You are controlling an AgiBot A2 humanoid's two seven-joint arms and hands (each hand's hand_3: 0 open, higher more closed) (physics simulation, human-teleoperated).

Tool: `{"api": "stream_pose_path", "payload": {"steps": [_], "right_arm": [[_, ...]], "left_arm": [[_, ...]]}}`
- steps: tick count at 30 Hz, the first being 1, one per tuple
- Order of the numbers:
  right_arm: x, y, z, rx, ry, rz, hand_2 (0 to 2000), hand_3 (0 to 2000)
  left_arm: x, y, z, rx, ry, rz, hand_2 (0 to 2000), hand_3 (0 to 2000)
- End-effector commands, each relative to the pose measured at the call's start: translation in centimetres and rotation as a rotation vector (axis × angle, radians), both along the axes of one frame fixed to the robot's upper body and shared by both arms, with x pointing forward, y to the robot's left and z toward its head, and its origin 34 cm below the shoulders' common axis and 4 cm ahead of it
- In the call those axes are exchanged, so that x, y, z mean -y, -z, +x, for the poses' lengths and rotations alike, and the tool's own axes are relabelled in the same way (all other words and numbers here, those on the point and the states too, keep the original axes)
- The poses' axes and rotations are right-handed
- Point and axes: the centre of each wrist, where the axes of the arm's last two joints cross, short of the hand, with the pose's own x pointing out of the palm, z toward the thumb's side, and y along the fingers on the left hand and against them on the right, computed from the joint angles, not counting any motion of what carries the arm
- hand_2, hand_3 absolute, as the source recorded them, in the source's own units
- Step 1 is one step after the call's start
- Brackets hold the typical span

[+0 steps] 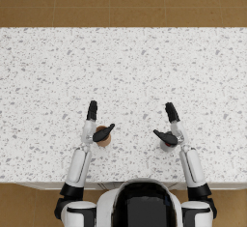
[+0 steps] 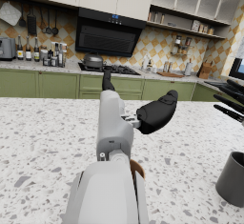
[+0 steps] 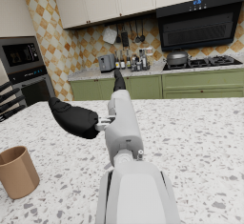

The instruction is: Pick up two cups and pour the berry on the right into the cup on the left

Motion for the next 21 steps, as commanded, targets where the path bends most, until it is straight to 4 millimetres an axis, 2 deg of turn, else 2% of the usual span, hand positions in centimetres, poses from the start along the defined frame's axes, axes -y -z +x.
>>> {"api": "stream_pose_path", "payload": {"steps": [1,15,16,19,21], "right_arm": [[0.0,0.0,0.0,0.000,0.000,0.000,0,0],[0.0,0.0,0.0,0.000,0.000,0.000,0,0],[-0.6,0.6,0.1,-0.024,-0.021,-0.007,0,0],[-0.4,0.2,0.3,0.034,0.062,0.051,0,0],[-0.2,0.5,-0.6,0.039,0.078,0.053,0,0]], "left_arm": [[0.0,0.0,0.0,0.000,0.000,0.000,0,0],[0.0,0.0,0.0,0.000,0.000,0.000,0,0],[0.6,0.6,0.1,-0.024,0.021,0.007,0,0],[0.2,0.9,0.7,0.039,0.043,-0.008,0,0],[-0.3,1.0,0.3,0.058,0.041,-0.010,0,0]]}}
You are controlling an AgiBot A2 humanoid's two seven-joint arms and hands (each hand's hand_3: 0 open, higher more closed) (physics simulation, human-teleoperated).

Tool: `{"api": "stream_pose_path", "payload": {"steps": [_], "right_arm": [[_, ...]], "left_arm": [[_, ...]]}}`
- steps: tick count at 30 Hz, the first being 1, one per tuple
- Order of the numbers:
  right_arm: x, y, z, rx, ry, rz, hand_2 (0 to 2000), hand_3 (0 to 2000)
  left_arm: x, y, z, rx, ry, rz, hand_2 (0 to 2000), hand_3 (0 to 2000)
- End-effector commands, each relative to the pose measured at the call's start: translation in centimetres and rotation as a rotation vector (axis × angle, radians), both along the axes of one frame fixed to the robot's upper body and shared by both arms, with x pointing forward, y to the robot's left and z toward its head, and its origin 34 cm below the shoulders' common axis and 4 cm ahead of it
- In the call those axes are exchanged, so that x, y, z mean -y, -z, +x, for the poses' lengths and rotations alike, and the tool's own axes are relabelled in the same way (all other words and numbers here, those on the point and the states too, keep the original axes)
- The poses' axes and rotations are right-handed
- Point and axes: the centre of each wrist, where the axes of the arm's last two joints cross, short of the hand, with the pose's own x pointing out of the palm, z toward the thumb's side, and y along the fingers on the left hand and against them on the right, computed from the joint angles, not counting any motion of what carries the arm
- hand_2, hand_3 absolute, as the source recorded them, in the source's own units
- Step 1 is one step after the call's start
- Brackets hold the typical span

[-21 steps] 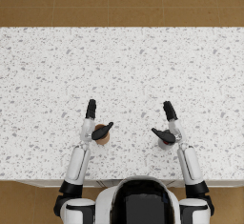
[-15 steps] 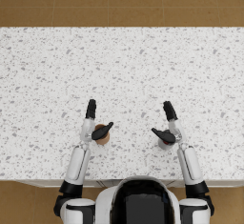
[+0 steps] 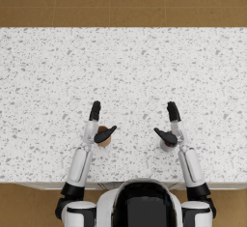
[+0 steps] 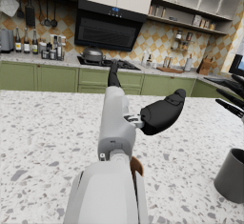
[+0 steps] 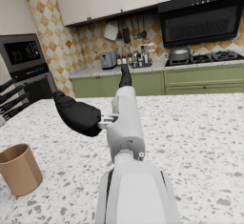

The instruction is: Pick up two cups and pour the berry on the right into the cup on the left

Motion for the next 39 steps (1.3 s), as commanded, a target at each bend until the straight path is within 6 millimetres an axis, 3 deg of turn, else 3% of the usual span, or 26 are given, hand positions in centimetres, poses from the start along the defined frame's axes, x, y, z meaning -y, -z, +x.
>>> {"api": "stream_pose_path", "payload": {"steps": [1,9,14,20,26,39], "right_arm": [[0.7,0.2,-0.8,0.008,0.031,-0.034,0,0],[2.5,1.3,-3.3,0.046,0.159,-0.283,0,0],[4.0,2.6,-5.6,-0.001,0.204,-0.376,0,0],[4.1,5.2,-7.9,-0.114,0.172,-0.420,0,0],[4.1,7.1,-8.7,-0.194,0.153,-0.433,0,0],[4.4,9.5,-7.3,-0.277,0.188,-0.410,0,0]], "left_arm": [[-0.9,0.0,-0.2,0.015,-0.037,0.027,0,0],[-3.5,1.2,-2.7,0.048,-0.175,0.274,0,0],[-4.6,2.9,-5.5,-0.014,-0.203,0.365,0,0],[-3.8,5.3,-8.6,-0.124,-0.125,0.410,0,0],[-3.6,6.5,-8.5,-0.166,-0.121,0.403,0,0],[-3.5,9.3,-6.2,-0.253,-0.152,0.370,0,0]]}}
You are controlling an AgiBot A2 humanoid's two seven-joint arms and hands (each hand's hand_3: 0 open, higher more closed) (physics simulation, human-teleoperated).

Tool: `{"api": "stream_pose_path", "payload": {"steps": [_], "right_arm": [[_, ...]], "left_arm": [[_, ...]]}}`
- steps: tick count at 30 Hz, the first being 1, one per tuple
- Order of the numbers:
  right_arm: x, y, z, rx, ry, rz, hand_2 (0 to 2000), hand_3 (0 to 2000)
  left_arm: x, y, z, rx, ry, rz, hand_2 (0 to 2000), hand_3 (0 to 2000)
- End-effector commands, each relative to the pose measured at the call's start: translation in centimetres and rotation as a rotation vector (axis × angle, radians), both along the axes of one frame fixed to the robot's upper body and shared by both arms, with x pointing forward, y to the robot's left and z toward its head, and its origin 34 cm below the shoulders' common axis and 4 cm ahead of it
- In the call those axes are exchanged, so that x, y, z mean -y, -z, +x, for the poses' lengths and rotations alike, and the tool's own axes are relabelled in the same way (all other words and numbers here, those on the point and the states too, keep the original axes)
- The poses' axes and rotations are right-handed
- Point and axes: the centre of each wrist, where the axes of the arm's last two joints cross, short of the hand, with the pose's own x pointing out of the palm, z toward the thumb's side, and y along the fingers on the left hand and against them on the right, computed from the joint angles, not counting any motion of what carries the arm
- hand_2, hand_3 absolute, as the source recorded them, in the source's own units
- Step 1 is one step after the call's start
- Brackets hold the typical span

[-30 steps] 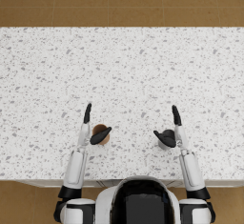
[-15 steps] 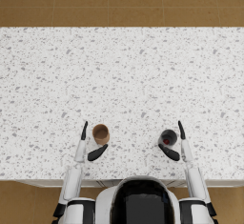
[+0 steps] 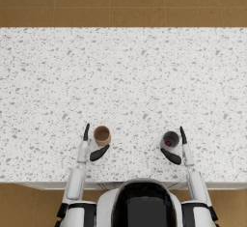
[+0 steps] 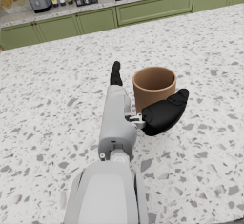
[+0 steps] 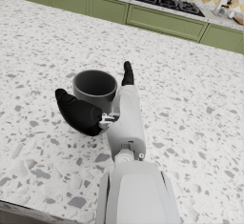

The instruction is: Pick up two cups and pour the berry on the right into the cup on the left

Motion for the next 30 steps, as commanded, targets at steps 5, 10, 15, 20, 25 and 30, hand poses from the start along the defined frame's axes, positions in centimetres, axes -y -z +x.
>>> {"api": "stream_pose_path", "payload": {"steps": [5,10,15,20,25,30], "right_arm": [[-1.3,1.7,1.2,-0.048,-0.014,0.029,0,0],[-1.6,2.0,1.4,-0.054,-0.008,0.041,0,0],[-1.5,2.7,1.8,-0.075,0.009,0.048,0,0],[-1.4,2.6,2.3,-0.066,0.025,0.059,0,0],[-2.0,3.0,2.5,-0.077,0.018,0.072,0,0],[-2.4,2.6,2.7,-0.068,-0.031,0.087,2000,653]], "left_arm": [[0.8,1.0,1.2,-0.024,0.004,-0.023,0,0],[1.6,0.9,1.9,-0.017,0.014,-0.044,0,0],[1.7,1.5,2.4,-0.035,-0.002,-0.054,0,0],[2.2,2.1,2.9,-0.054,0.000,-0.066,0,0],[2.3,2.7,3.1,-0.074,-0.010,-0.073,0,0],[2.4,2.3,3.2,-0.063,0.030,-0.085,2000,980]]}}
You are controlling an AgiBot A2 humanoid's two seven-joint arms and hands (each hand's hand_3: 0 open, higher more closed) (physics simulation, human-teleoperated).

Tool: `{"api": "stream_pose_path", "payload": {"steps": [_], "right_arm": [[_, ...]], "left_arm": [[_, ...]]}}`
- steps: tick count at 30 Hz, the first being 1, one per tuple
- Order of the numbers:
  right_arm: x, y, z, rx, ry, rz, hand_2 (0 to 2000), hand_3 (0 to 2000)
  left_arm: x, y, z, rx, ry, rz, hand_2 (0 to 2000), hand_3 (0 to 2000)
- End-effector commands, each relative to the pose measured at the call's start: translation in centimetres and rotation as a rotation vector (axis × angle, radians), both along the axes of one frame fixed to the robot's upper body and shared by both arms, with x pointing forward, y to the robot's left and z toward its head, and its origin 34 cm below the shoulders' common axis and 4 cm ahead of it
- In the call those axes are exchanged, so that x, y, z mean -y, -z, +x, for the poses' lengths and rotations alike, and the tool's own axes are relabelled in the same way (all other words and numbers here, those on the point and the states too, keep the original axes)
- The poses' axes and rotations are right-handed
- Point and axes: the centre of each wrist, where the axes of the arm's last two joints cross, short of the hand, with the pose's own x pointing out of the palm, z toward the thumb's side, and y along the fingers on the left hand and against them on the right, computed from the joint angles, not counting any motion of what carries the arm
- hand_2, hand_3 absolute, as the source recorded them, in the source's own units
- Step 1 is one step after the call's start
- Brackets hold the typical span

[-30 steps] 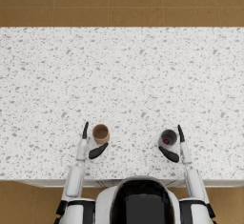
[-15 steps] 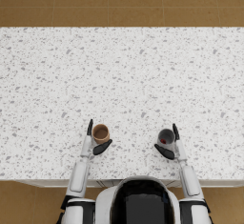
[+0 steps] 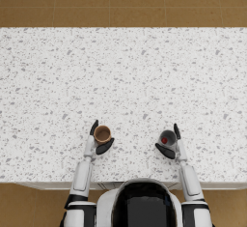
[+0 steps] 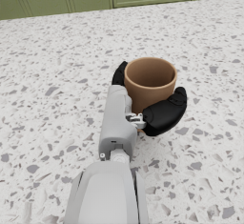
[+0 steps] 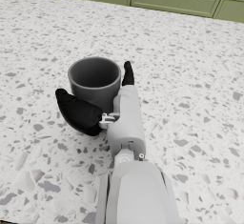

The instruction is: Pick up two cups and pour the berry on the right into the cup on the left

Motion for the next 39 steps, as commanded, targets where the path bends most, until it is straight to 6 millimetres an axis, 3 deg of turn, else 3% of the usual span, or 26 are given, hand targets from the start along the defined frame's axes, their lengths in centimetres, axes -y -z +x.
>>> {"api": "stream_pose_path", "payload": {"steps": [1,2,6,10,16,23,31,36,39], "right_arm": [[-0.1,-0.6,0.2,0.021,-0.036,0.010,2000,980],[-0.1,-0.6,0.2,0.019,-0.060,0.015,2000,1280],[0.1,-0.6,0.2,0.028,-0.035,0.020,2000,1280],[-0.9,-3.3,0.6,0.132,-0.047,0.047,2000,1280],[-2.6,-7.0,3.9,0.286,-0.054,0.117,2000,1280],[-4.4,-10.0,7.5,0.380,-0.074,0.173,2000,1280],[-6.8,-13.8,9.6,0.540,-0.094,-0.027,2000,1280],[-8.0,-16.6,9.8,0.664,-0.092,-0.152,2000,1280],[-9.0,-17.0,10.0,0.694,-0.102,-0.238,2000,1280]], "left_arm": [[0.2,-0.8,0.2,0.029,0.016,-0.009,2000,1280],[0.2,-0.9,0.3,0.035,0.016,-0.013,2000,1280],[0.3,-0.8,0.4,0.035,0.014,-0.021,2000,1280],[1.6,-3.4,0.4,0.133,0.042,-0.046,2000,1280],[4.1,-6.2,2.6,0.236,0.083,-0.106,2000,1280],[5.4,-7.8,4.8,0.287,0.088,-0.144,2000,1280],[6.7,-8.4,5.6,0.354,0.109,0.075,2000,1280],[7.4,-8.2,5.9,0.357,0.126,0.115,2000,1280],[7.8,-8.0,6.0,0.350,0.136,0.120,2000,1280]]}}
